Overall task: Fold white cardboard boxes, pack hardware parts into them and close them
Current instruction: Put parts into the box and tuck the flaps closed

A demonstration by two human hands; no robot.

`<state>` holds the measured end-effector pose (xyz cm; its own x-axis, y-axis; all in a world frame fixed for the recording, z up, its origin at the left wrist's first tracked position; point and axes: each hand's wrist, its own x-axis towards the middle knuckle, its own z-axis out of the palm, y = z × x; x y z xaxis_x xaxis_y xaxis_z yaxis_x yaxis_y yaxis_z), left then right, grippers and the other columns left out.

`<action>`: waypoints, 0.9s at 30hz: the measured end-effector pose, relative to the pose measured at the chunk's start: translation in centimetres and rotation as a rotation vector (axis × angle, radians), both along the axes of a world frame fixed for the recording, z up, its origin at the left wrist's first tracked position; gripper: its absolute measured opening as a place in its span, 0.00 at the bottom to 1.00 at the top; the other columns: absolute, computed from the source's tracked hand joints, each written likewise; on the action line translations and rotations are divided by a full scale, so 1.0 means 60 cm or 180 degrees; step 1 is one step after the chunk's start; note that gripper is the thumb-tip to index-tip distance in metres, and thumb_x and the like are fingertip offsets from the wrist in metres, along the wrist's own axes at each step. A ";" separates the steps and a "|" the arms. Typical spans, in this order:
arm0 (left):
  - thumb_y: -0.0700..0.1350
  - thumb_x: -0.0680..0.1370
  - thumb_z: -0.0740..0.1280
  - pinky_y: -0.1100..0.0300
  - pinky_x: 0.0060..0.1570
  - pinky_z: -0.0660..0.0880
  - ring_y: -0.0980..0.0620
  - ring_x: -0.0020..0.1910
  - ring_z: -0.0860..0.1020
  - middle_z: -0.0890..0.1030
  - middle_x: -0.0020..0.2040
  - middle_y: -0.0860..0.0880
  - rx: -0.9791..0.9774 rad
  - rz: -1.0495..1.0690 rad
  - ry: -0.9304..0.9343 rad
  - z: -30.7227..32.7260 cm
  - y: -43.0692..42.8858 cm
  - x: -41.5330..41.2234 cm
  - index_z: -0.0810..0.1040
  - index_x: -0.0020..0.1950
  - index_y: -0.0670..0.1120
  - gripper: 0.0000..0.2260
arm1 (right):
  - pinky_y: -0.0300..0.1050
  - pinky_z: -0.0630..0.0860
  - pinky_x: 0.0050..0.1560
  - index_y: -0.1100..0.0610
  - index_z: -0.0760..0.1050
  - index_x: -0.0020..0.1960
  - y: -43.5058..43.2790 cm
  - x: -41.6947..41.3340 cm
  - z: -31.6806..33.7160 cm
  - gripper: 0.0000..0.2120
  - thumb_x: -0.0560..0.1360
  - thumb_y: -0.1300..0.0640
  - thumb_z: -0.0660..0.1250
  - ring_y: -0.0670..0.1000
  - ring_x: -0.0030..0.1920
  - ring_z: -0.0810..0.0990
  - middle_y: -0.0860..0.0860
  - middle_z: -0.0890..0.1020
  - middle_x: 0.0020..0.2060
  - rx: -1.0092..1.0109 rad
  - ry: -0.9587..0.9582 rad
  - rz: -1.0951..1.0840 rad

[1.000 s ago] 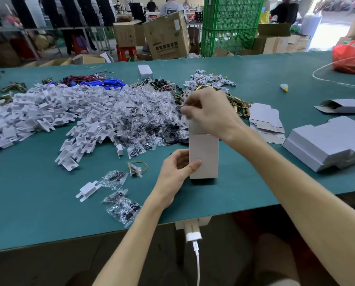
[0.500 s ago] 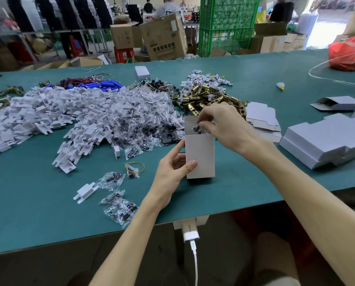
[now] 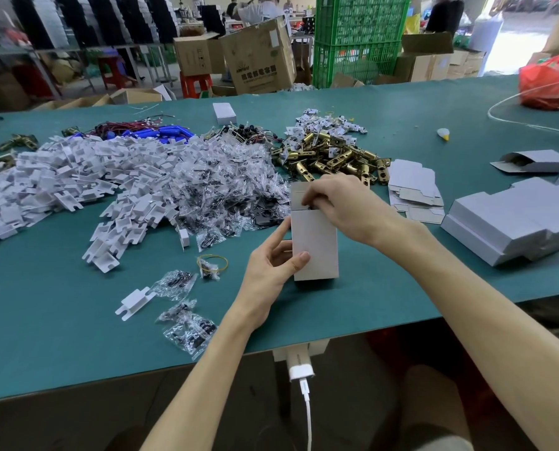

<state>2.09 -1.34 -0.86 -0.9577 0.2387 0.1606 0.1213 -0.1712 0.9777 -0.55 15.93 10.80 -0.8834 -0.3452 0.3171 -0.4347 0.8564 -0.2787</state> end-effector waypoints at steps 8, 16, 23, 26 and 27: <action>0.44 0.77 0.75 0.61 0.55 0.79 0.53 0.54 0.84 0.86 0.57 0.46 0.0005 -0.0044 0.0073 -0.003 -0.001 -0.001 0.66 0.80 0.60 0.35 | 0.50 0.75 0.56 0.59 0.81 0.56 -0.001 0.014 -0.002 0.10 0.83 0.57 0.63 0.54 0.55 0.80 0.53 0.83 0.52 -0.0162 -0.0278 0.0032; 0.43 0.77 0.75 0.60 0.55 0.79 0.53 0.55 0.84 0.86 0.57 0.46 0.0048 -0.0045 0.0072 -0.002 0.000 0.001 0.67 0.78 0.63 0.34 | 0.55 0.76 0.59 0.56 0.76 0.59 -0.004 0.029 -0.001 0.11 0.79 0.53 0.70 0.54 0.56 0.78 0.52 0.79 0.56 0.0263 -0.0244 0.0062; 0.42 0.77 0.75 0.61 0.55 0.79 0.53 0.54 0.83 0.86 0.56 0.46 0.0022 -0.0027 0.0039 -0.004 0.000 0.000 0.67 0.80 0.59 0.34 | 0.55 0.77 0.54 0.57 0.77 0.53 -0.002 0.041 -0.011 0.08 0.81 0.53 0.67 0.55 0.52 0.80 0.51 0.78 0.54 -0.0083 -0.0008 -0.0011; 0.43 0.77 0.76 0.62 0.54 0.79 0.53 0.53 0.83 0.86 0.56 0.45 0.0020 -0.0015 0.0037 -0.004 -0.001 0.000 0.67 0.80 0.59 0.35 | 0.54 0.77 0.53 0.57 0.77 0.53 -0.005 0.043 -0.014 0.08 0.81 0.51 0.66 0.56 0.51 0.79 0.52 0.76 0.53 -0.0061 0.0085 -0.0166; 0.43 0.77 0.75 0.62 0.54 0.78 0.53 0.54 0.83 0.86 0.56 0.45 0.0019 -0.0014 0.0037 -0.004 -0.001 0.000 0.67 0.80 0.58 0.35 | 0.54 0.76 0.54 0.56 0.76 0.54 -0.005 0.043 -0.012 0.09 0.81 0.51 0.66 0.55 0.52 0.79 0.52 0.77 0.53 -0.0077 0.0063 -0.0182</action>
